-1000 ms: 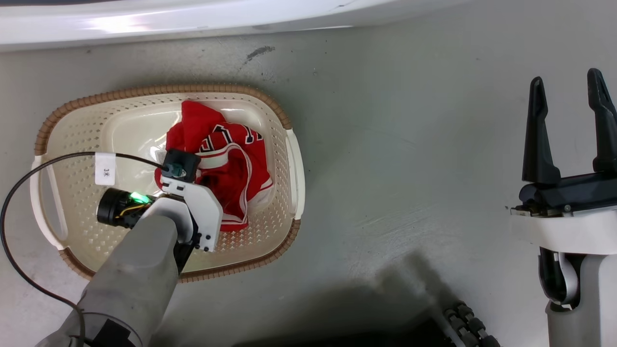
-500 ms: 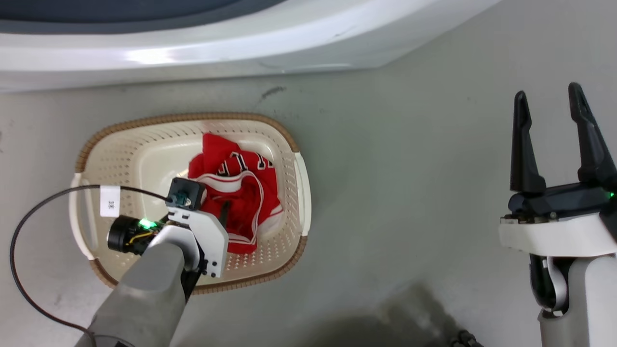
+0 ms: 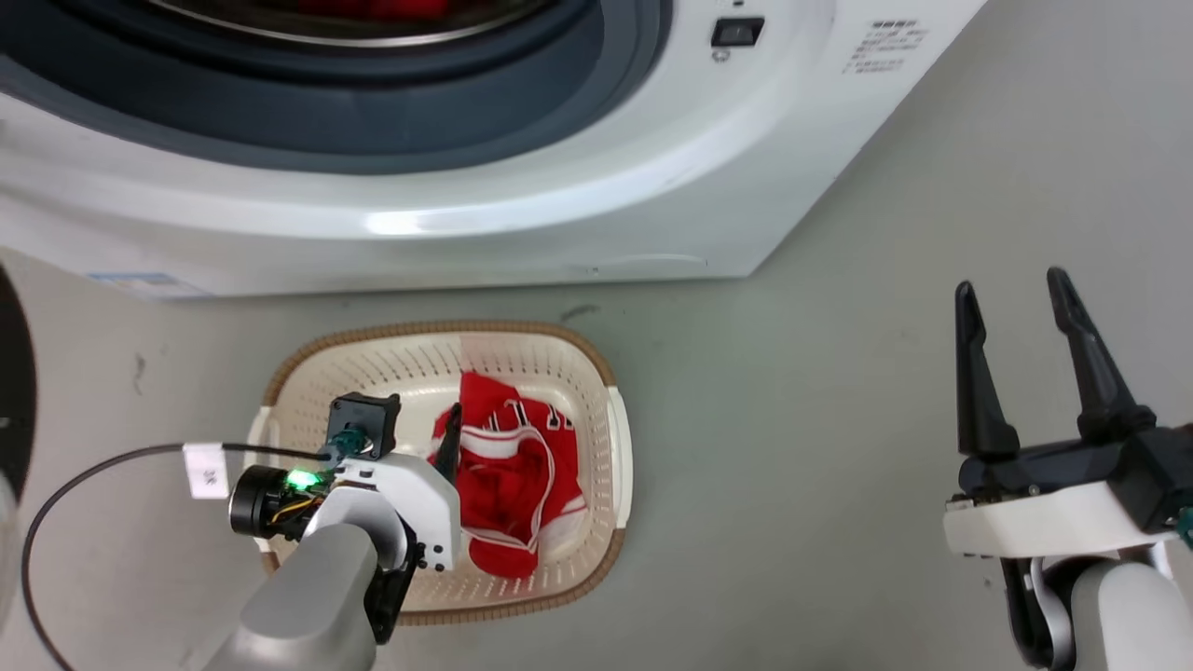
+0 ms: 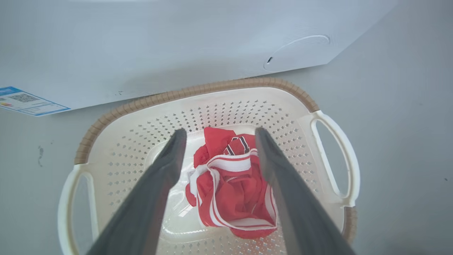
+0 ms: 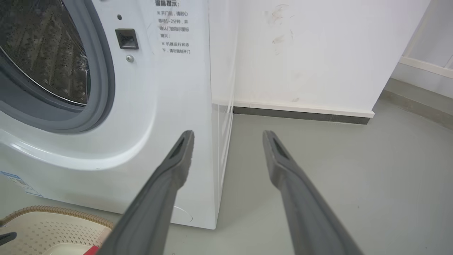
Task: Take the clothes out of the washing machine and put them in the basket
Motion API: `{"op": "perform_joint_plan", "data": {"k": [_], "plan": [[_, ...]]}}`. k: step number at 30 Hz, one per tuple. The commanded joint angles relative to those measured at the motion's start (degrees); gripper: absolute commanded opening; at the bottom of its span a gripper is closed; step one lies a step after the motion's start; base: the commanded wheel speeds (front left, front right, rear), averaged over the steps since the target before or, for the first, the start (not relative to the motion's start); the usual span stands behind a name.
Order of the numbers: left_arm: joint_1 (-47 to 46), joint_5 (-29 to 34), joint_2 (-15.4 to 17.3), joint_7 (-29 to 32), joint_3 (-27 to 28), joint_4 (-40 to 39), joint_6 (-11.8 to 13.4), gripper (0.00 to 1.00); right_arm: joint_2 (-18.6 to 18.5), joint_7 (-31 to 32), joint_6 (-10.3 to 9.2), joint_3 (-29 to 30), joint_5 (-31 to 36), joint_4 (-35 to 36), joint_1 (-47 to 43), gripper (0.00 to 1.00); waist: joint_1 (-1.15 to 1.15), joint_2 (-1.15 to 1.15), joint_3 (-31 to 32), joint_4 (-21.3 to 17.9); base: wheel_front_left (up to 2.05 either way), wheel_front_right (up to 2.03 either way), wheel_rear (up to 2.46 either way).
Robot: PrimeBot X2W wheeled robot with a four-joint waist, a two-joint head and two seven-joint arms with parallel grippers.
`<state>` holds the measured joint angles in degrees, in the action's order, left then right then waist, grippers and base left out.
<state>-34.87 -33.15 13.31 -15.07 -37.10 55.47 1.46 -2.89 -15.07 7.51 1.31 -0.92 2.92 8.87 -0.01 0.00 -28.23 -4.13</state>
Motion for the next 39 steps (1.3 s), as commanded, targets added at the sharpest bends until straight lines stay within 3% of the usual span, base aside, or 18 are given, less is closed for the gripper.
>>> {"op": "perform_joint_plan", "data": {"k": [1,13,18,22,27,39], "plan": [[2.07,1.18,0.34,-0.13,1.89,-3.32,1.13,1.00,0.04,-0.16,-0.04,-0.04,0.45,-0.28,-1.30,1.00,0.01,0.00,3.87,1.05,0.00,0.00,0.00],[17.80,12.98,-0.42,-0.14,19.13,-30.07,7.11,1.00,0.03,-0.16,-0.04,-0.44,0.61,-1.49,-5.94,1.00,0.01,0.00,12.73,2.24,0.00,0.00,0.00],[21.52,16.82,-1.52,-0.14,23.58,-36.98,7.41,1.00,0.04,-0.16,-0.04,-0.53,0.42,-1.67,-7.01,1.00,0.01,0.00,14.43,2.35,0.00,0.00,0.00],[23.72,19.03,-2.73,-0.13,26.77,-41.14,5.66,1.00,0.04,-0.15,-0.04,-0.66,0.19,-1.72,-7.66,1.00,0.01,0.00,15.39,2.32,0.00,0.00,0.00],[20.89,20.39,-3.27,-0.14,28.70,-39.81,1.91,1.00,0.04,-0.15,-0.04,-1.05,-0.02,-1.46,-7.22,1.00,0.01,0.00,14.93,2.04,0.00,0.00,0.00],[-1.71,21.24,0.43,1.98,29.08,-23.50,-4.09,1.00,0.05,-0.15,-0.04,-1.68,-1.00,-0.39,-1.85,1.00,0.01,0.00,6.59,-1.85,0.00,0.00,0.00]]}}
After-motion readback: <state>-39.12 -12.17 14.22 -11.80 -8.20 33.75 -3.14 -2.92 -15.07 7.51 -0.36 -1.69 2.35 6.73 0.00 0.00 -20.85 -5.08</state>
